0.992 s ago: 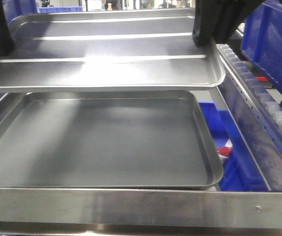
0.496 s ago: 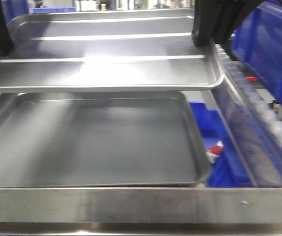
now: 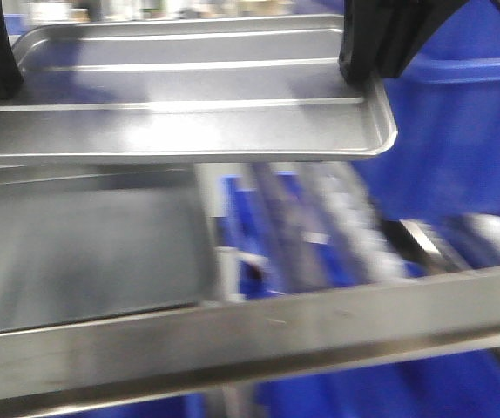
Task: Grab silver tray and place in blue box
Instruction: 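Hold the tray with both grippers while the base turns away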
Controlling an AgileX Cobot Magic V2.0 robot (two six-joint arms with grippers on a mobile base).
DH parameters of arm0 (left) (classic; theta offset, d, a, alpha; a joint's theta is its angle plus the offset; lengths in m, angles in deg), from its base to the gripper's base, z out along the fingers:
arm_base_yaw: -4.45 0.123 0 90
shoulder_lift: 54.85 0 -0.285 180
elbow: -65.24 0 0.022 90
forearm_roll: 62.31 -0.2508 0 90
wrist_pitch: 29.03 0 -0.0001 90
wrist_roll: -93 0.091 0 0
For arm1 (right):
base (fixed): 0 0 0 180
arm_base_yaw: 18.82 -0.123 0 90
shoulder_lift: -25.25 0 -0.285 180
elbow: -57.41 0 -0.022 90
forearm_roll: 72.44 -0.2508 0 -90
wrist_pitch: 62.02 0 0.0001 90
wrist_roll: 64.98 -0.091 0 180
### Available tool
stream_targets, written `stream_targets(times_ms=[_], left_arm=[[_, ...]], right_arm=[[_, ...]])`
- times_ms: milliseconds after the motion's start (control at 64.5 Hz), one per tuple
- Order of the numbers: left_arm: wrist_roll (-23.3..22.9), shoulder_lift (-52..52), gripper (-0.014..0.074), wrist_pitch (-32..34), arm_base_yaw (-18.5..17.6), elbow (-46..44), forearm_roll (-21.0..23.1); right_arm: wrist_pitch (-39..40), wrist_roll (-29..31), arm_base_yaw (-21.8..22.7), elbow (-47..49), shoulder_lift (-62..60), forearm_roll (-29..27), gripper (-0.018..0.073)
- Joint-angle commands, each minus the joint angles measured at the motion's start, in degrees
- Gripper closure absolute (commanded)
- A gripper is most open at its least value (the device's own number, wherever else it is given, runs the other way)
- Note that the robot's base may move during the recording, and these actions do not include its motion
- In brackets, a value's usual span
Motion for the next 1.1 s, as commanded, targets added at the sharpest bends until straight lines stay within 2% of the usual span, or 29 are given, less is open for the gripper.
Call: stream_targets(times_ms=[0, 1085], left_arm=[[1.1, 1.8, 0.0694, -0.1, -0.4, -1.5, -2.3], [1.1, 1.8, 0.0694, -0.1, -0.4, -1.5, -2.3]], right_arm=[[0.5, 1.4, 0.0, 1.5, -2.2, 3.9, 0.0503], [0.4, 1.4, 0.0, 1.5, -2.2, 3.9, 0.0503]])
